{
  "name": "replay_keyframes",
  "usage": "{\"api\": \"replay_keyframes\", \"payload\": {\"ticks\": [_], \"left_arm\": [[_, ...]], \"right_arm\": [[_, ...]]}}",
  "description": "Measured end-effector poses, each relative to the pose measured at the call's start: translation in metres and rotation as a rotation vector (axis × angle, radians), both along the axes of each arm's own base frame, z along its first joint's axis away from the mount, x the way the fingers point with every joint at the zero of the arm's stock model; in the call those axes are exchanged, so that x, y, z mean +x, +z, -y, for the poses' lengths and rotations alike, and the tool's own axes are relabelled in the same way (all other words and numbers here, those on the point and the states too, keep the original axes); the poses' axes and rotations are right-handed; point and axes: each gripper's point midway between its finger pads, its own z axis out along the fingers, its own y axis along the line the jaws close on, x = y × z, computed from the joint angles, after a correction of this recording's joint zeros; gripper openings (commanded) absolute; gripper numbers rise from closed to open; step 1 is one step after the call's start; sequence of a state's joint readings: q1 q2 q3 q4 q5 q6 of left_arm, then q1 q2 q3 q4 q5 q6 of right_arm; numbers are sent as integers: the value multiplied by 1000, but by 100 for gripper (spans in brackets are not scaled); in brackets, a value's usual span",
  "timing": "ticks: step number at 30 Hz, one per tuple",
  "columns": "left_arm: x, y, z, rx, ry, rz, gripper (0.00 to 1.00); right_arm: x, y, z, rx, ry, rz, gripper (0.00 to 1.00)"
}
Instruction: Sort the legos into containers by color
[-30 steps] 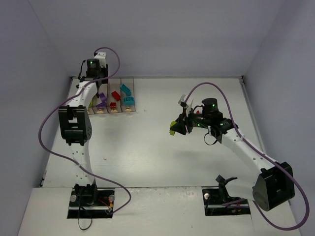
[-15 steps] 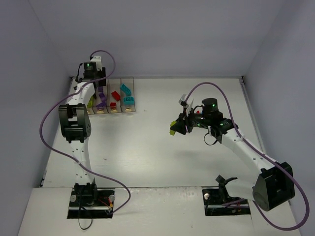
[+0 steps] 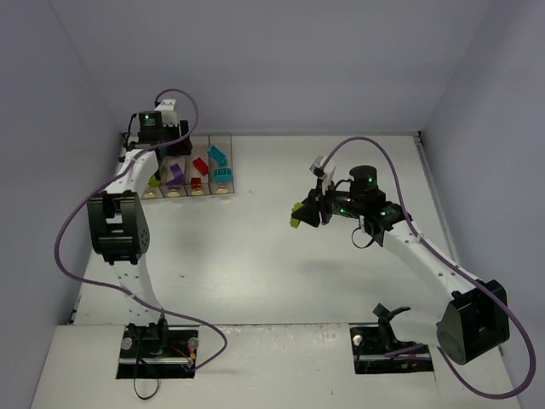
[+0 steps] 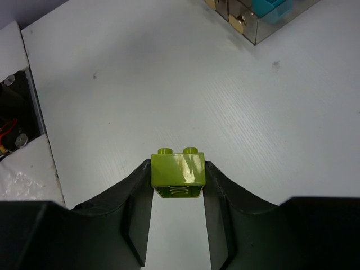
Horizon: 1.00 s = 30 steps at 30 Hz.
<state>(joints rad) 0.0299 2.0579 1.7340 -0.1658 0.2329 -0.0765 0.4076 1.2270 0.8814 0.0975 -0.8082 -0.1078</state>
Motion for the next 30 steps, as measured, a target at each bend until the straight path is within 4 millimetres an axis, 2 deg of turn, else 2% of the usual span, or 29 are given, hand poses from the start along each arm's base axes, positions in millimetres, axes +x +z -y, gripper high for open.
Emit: {"api": "replay_keyframes", "payload": {"ticks": [2, 4, 8, 9, 12, 15, 20, 24, 27, 30], "left_arm": [[-21, 23, 20, -52, -45, 21, 60], [-43, 54, 48, -99, -118, 61, 60], [-104, 110, 126, -170, -363, 157, 60], [-123, 118, 147, -189, -443, 173, 60], [-172, 132, 192, -250, -654, 189, 61], [-207, 129, 208, -290, -812, 173, 61], [-242, 120, 222, -281, -1000, 150, 61], [-273, 124, 243, -283, -1145, 165, 61], [-291, 130, 256, -287, -1231, 190, 61], [-301, 133, 262, -292, -1282, 204, 61]], "right_arm": [[5, 7, -3, 18, -3, 15, 2], [11, 12, -6, 38, -11, 17, 1], [23, 21, -14, 73, -20, -2, 1], [27, 24, -17, 81, -20, -6, 1], [35, 35, -26, 109, 9, -4, 0], [38, 48, -35, 136, 66, 15, 0], [29, 64, -45, 175, 197, 45, 0], [20, 71, -50, 201, 286, 54, 0], [13, 75, -54, 215, 338, 60, 0], [6, 78, -57, 226, 380, 61, 0]]}}
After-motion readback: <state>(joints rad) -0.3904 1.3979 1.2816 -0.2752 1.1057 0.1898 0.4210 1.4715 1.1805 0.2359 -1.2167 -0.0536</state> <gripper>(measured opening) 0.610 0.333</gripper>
